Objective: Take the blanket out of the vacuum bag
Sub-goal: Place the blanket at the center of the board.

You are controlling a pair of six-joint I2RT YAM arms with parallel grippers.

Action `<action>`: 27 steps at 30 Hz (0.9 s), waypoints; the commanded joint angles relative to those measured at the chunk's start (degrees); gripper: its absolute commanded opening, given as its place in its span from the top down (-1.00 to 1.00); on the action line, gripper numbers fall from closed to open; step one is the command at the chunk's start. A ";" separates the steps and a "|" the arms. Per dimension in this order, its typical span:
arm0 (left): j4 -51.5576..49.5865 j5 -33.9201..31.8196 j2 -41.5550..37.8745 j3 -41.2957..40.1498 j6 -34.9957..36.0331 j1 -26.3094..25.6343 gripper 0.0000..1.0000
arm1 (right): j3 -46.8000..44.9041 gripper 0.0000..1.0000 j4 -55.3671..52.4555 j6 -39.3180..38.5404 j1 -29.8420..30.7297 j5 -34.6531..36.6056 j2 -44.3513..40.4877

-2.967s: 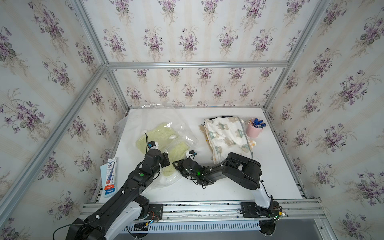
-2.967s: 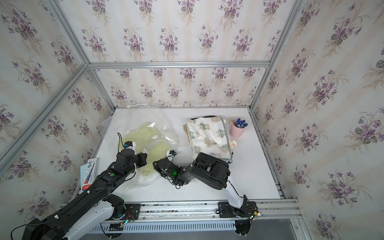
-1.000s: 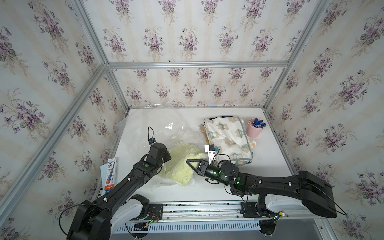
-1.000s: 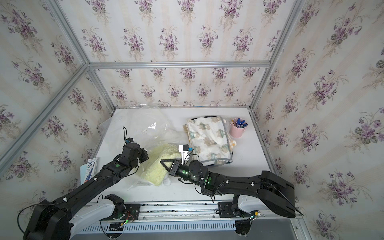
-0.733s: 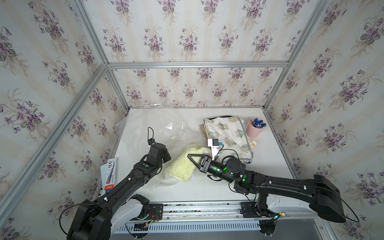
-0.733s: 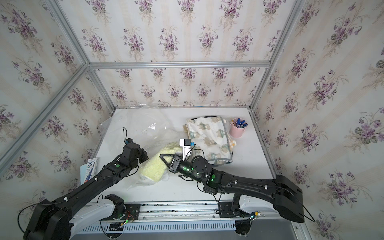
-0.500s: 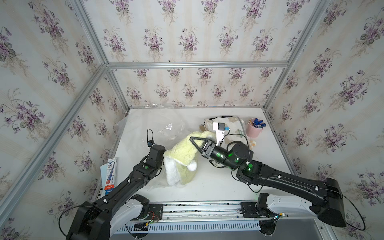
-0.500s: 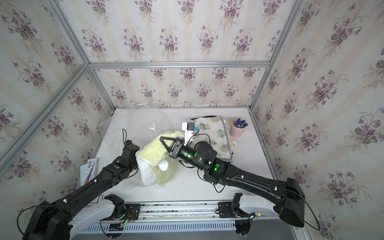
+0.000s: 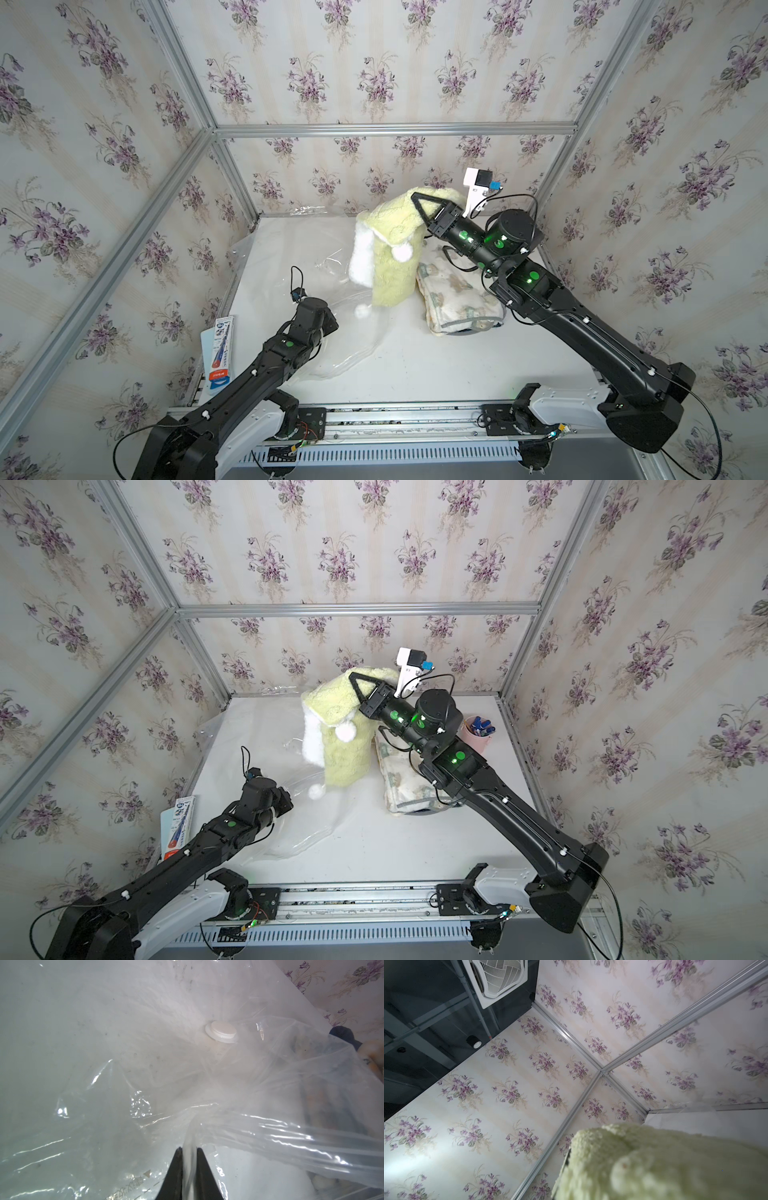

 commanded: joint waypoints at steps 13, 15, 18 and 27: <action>2.13 1.20 -0.47 -0.47 0.50 0.04 0.71 | -1.28 1.00 -12.32 -2.23 -15.05 1.28 -5.65; 2.17 1.31 -0.39 -0.43 0.69 0.00 0.71 | -1.05 1.00 -12.39 -1.73 -17.56 -1.39 -4.60; 2.31 1.40 -0.28 -0.35 1.00 -0.02 0.71 | 2.45 1.00 -12.90 -1.78 -20.39 -5.14 -0.45; 1.94 1.66 1.11 1.75 2.26 -0.01 0.72 | 20.12 1.00 -12.52 2.54 -27.43 -9.14 13.91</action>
